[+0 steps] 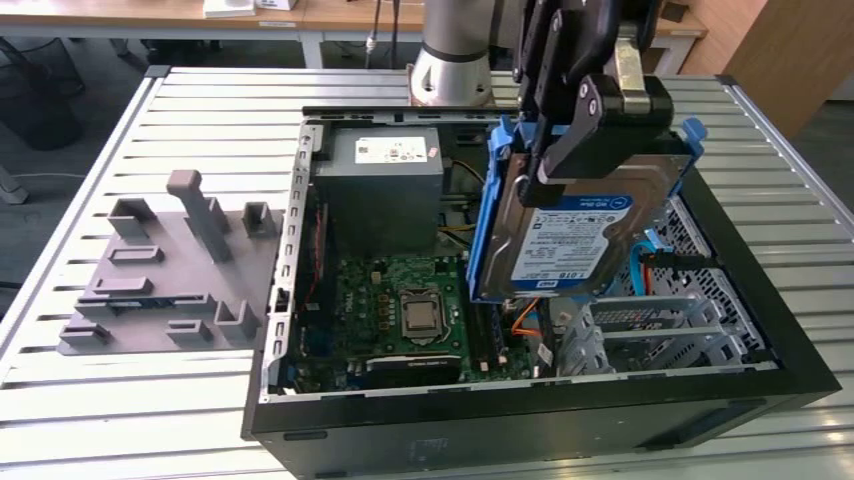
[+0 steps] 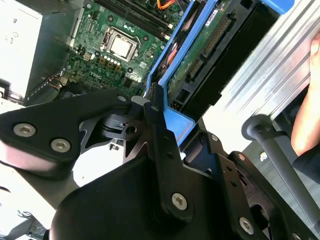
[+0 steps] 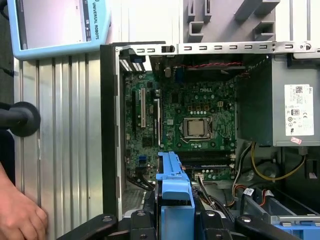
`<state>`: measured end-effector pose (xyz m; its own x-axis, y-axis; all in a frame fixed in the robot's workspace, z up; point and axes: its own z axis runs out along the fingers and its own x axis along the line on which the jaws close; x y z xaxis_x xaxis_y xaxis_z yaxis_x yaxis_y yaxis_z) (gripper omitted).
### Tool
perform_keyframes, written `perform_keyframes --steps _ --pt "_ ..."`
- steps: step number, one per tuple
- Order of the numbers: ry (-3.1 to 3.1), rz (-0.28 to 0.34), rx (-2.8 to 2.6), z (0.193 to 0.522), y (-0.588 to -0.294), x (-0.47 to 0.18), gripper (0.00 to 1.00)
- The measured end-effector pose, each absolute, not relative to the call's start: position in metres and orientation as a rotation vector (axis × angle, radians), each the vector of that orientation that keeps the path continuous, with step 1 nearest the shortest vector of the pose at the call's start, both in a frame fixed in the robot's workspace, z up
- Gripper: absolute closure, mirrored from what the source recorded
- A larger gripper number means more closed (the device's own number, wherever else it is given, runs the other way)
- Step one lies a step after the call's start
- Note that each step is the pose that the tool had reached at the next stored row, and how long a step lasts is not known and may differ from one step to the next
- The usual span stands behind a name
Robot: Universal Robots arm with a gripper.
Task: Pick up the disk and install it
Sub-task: 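Insert the disk into the insertion slot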
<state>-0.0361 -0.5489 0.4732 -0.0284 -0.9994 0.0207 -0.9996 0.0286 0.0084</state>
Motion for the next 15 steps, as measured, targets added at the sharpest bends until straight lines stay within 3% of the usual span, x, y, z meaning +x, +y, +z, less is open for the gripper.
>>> perform_keyframes --steps 15 --pt "-2.238 0.013 2.175 0.471 -0.553 -0.013 0.64"
